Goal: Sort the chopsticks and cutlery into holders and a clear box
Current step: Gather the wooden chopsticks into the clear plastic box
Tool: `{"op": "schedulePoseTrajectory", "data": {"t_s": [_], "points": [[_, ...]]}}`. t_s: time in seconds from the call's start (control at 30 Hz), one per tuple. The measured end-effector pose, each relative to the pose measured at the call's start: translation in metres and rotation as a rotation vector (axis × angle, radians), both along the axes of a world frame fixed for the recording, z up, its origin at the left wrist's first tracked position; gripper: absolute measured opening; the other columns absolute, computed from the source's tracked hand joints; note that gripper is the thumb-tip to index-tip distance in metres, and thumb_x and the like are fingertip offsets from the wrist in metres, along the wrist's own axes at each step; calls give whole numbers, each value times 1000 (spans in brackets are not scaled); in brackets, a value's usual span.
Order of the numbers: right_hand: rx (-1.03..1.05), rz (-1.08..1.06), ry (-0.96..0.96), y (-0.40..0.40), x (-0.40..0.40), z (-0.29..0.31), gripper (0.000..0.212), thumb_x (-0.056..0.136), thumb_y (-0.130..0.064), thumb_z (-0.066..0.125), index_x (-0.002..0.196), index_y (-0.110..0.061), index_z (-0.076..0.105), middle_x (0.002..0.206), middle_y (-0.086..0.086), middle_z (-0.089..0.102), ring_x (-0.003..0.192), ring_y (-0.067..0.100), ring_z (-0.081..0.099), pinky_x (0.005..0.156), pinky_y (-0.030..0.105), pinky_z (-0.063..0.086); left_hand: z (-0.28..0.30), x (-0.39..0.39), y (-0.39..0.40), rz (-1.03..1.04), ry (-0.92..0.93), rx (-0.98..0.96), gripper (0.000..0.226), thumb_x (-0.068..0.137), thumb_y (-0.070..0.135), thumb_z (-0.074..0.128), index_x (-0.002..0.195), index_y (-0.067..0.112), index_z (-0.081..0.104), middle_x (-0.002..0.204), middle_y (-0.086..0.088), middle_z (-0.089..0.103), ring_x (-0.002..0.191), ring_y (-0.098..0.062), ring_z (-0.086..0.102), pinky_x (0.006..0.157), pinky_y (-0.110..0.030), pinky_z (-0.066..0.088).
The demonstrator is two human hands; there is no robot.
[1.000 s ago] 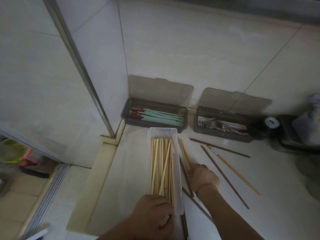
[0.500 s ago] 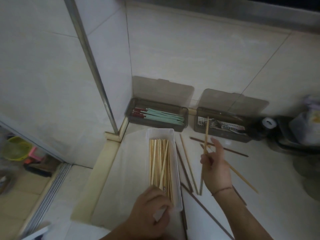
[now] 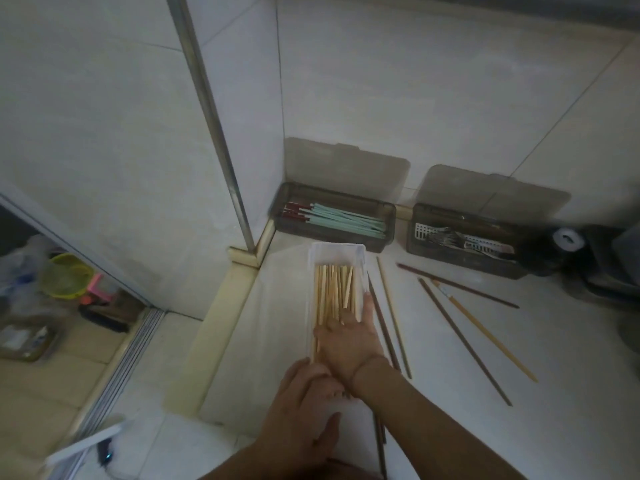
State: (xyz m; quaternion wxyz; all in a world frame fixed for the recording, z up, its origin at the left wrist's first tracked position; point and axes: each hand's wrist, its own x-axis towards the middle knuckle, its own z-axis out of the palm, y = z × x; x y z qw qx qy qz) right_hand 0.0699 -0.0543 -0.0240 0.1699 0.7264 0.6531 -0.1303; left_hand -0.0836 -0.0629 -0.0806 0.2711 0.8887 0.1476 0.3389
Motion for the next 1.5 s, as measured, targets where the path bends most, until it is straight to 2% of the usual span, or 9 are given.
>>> {"op": "schedulePoseTrajectory", "data": {"t_s": [0.1,0.2,0.27,0.43,0.77,0.93,1.07,1.33,1.5], "points": [[145,10,66,-10,7,-5,41,91,-37,41,126,-22,53,116,2,63,128,30,41,108,66,-13,-6,-1,4,-25,41,-8,29,78,21,62,107,22,58,110,5,56,105,-12,59,111,-35,35],[650,-117,258,-27,30,-19,26,86,-28,46,102,-24,66,100,-5,67,114,22,55,111,54,25,-11,-4,8,-41,96,34,25,77,17,65,100,26,63,102,8,63,90,-12,62,110,-36,36],[857,-383,379,-38,50,-27,18,89,-23,51,98,-22,66,98,-4,66,101,20,58,94,39,45,-11,-5,10,-53,133,66,21,77,19,68,96,28,66,98,11,64,85,-10,61,110,-36,36],[491,-858,282,-46,90,-44,23,93,-32,50,113,-22,57,112,1,59,98,19,52,75,28,41,-3,-1,17,-108,185,128,14,77,27,74,89,32,69,94,14,66,80,-6,60,100,-31,37],[147,-718,109,-50,96,-40,26,99,-37,37,106,-16,53,104,2,57,92,18,57,70,29,46,-4,-2,15,-77,154,95,24,71,24,78,83,34,61,92,19,64,75,2,59,83,-30,32],[550,-750,490,-57,79,-4,10,97,-17,47,106,-19,45,68,-4,56,57,11,54,50,22,40,-5,-4,17,-86,154,64,21,71,23,83,81,33,67,96,20,65,79,2,60,83,-32,32],[867,-464,643,-33,48,25,15,95,-11,52,105,-21,55,78,-11,58,67,-2,55,59,6,40,-7,-4,17,-76,134,120,21,76,24,83,85,33,67,97,19,63,82,-5,59,84,-33,34],[80,-7,404,3,-5,-12,27,90,-4,43,116,-11,51,104,10,63,92,27,61,75,33,46,-13,-19,25,-147,50,201,5,90,19,72,88,23,71,98,7,68,86,-13,61,90,-31,41],[77,70,254,-5,-9,-24,27,90,-13,48,117,-12,51,107,10,63,93,32,63,73,35,46,-12,-17,29,-165,63,212,6,91,21,69,87,24,72,96,7,68,82,-14,61,88,-31,40]]}}
